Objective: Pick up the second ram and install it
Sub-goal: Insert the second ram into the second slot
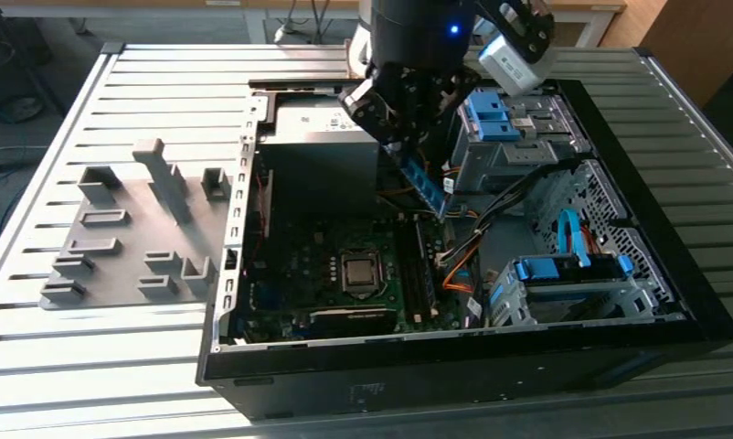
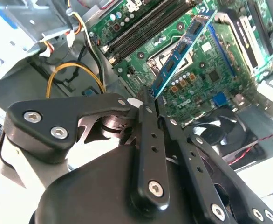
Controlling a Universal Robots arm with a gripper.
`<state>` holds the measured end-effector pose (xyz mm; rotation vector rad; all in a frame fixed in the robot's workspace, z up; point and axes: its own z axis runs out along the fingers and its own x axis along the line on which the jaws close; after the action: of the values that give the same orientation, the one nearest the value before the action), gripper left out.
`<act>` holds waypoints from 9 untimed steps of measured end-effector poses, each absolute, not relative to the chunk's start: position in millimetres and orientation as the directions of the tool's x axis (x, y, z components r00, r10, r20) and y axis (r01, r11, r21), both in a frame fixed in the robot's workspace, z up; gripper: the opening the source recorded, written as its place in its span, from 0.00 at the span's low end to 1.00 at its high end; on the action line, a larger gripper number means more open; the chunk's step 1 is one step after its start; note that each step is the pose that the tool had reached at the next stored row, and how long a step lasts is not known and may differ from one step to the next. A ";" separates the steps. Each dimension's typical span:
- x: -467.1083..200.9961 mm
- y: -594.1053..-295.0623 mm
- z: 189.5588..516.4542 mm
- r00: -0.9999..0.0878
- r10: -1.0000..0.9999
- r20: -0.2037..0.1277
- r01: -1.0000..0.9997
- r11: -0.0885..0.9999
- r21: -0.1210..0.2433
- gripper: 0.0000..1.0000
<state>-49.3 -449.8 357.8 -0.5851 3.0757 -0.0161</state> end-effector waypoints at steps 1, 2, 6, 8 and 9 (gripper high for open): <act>-49.3 -449.8 357.4 -0.937 -0.350 -0.009 -0.350 0.937 -0.012 0.14; -49.3 -449.8 357.0 -0.943 -0.332 -0.009 -0.332 0.943 -0.012 0.14; -49.3 -449.8 355.4 -0.964 -0.265 -0.009 -0.265 0.964 -0.012 0.14; -49.3 -449.8 354.6 -0.972 -0.235 -0.009 -0.235 0.972 -0.012 0.14; -49.3 -449.8 354.3 -0.975 -0.221 -0.009 -0.221 0.975 -0.012 0.14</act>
<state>-49.3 -449.8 354.3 -0.3476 3.1124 -0.0175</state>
